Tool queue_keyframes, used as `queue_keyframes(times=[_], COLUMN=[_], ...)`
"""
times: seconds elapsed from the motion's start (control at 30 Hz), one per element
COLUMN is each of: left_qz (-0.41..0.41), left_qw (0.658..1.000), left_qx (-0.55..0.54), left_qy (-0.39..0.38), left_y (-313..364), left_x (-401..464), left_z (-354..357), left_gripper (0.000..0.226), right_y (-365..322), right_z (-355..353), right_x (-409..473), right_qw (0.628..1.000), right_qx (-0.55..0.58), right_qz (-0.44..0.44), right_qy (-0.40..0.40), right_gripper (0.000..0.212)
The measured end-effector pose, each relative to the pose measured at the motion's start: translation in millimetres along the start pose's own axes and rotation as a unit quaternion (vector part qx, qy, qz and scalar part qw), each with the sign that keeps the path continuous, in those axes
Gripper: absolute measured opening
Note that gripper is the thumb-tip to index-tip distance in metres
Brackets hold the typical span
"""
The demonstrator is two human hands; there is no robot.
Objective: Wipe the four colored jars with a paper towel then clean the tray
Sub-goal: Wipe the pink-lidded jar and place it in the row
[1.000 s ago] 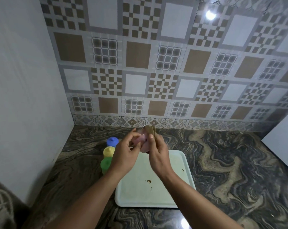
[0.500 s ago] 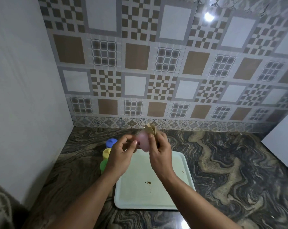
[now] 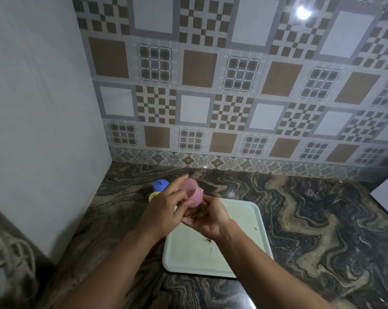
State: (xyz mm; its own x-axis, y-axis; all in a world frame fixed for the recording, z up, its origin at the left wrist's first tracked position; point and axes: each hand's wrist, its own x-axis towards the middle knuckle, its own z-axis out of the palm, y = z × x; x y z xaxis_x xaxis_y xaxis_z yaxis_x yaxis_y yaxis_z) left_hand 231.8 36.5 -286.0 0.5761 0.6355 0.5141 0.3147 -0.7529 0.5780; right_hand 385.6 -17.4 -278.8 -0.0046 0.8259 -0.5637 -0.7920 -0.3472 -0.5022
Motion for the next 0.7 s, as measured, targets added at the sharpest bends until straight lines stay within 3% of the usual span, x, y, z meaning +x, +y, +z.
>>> queue_keyframes(times=[0.1, 0.23, 0.37, 0.47, 0.7], left_qz=[0.015, -0.051, -0.163, -0.254, -0.307], left_qw=[0.996, 0.991, 0.982, 0.965, 0.951], left_qx=[0.080, 0.095, 0.091, 0.049, 0.022], left_qy=[-0.044, -0.076, -0.006, 0.033, 0.035], left_y=[-14, -43, -67, -76, -80], left_x=[-28, -75, -110, -118, -121], left_z=[-9, -13, 0, 11, 25], left_gripper=[0.015, 0.029, 0.025, 0.037, 0.037], right_y=[12, -3, -20, -18, -12], right_z=[4, -9, -10, -14, -28], right_x=[6, 23, 32, 36, 39], right_qw=[0.995, 0.992, 0.987, 0.983, 0.981], right_qx=[-0.059, -0.045, -0.059, -0.081, -0.064], right_qz=[0.005, -0.031, -0.070, -0.084, -0.091], right_qy=[0.077, 0.115, 0.134, 0.142, 0.158], right_gripper=[0.026, 0.045, 0.041, 0.038, 0.032])
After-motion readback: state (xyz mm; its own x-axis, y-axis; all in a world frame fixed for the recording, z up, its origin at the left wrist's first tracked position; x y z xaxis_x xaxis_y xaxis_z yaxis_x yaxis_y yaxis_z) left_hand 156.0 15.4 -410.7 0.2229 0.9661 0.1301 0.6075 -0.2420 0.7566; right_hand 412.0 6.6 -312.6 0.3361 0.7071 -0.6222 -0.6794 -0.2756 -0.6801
